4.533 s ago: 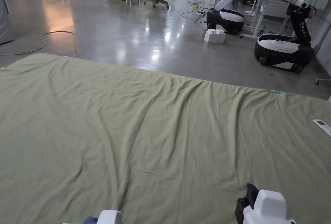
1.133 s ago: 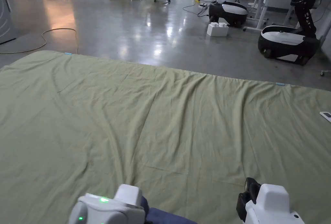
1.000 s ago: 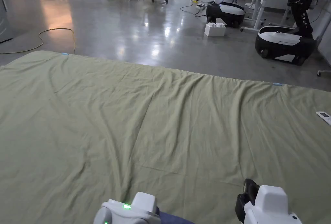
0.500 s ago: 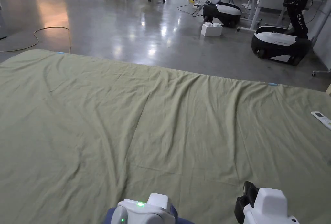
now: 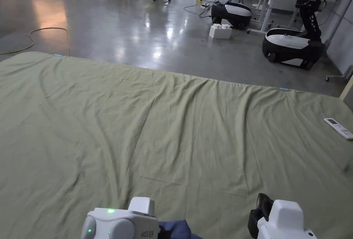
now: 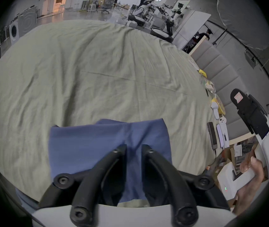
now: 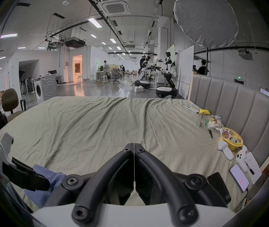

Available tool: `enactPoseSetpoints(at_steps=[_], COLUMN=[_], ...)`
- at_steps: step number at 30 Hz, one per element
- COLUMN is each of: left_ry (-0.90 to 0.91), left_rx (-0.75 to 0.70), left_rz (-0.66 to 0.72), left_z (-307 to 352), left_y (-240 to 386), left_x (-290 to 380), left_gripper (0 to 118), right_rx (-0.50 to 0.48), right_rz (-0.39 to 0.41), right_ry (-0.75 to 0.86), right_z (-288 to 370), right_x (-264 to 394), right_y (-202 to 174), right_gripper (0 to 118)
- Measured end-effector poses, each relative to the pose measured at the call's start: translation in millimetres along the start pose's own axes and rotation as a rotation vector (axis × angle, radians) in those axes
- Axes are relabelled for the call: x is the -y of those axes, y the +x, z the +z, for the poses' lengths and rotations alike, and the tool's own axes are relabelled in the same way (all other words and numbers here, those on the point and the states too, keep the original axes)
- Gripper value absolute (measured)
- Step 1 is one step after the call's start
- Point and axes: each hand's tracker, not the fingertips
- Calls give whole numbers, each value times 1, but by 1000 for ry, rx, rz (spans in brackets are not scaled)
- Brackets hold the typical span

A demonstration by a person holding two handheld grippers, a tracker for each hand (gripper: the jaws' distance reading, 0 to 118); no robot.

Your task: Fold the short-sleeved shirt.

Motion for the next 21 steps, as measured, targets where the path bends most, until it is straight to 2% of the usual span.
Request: enactPoseSetpoints(at_steps=[4,7,11,21], left_ry=[-46,-50,-78,-47], left_rx=[124,91,113,127], left_rz=[-7,-70,-31,-84], left_z=[-27,-44,-65,-67], left_y=[8,20,21,15], left_x=[7,11,22,22], left_gripper=[16,15,13,11], right_rx=[4,7,9,7], right_rz=[1,3,5,-4], right_ry=[-5,-7,-7,8], right_z=[1,2,3,5], right_x=[2,3,4,0], right_y=[1,2,3,1], right_gripper=[1,1,1,1])
